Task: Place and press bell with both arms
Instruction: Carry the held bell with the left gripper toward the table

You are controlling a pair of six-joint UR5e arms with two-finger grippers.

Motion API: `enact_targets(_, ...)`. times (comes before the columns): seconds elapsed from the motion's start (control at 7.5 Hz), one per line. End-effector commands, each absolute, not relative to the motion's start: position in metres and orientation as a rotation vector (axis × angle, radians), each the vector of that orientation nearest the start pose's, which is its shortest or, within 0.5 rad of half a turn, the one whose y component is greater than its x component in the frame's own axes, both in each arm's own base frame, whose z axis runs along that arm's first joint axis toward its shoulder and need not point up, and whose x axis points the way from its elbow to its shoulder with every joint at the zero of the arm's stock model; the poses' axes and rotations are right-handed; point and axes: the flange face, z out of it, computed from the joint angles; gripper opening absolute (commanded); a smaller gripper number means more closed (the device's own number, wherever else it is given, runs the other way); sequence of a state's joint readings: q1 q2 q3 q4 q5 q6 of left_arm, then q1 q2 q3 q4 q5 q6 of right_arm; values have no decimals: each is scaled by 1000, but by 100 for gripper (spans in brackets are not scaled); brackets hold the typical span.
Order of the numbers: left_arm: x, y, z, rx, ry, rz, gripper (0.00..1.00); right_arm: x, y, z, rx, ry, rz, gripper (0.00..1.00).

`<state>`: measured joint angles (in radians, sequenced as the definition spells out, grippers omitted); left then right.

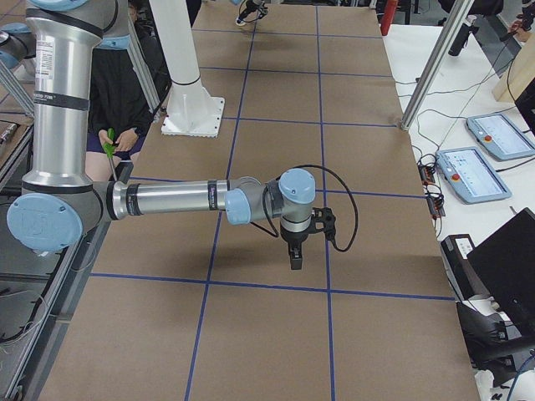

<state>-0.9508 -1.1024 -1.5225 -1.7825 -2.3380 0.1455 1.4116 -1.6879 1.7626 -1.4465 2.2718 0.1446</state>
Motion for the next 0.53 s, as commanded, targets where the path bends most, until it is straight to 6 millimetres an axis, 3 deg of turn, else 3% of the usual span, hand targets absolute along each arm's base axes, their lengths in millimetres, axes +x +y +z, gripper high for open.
enact_targets(0.0,78,-220,836,-477,676,586,100,-4,-460,610,83,-720,-85,100)
enact_targets(0.27,78,-218,838,-483,674,585,100,-4,-459,611,82,-719,-84,100)
enact_targets(0.4,78,-219,838,-479,675,587,92,-3,-459,611,82,-719,-83,100)
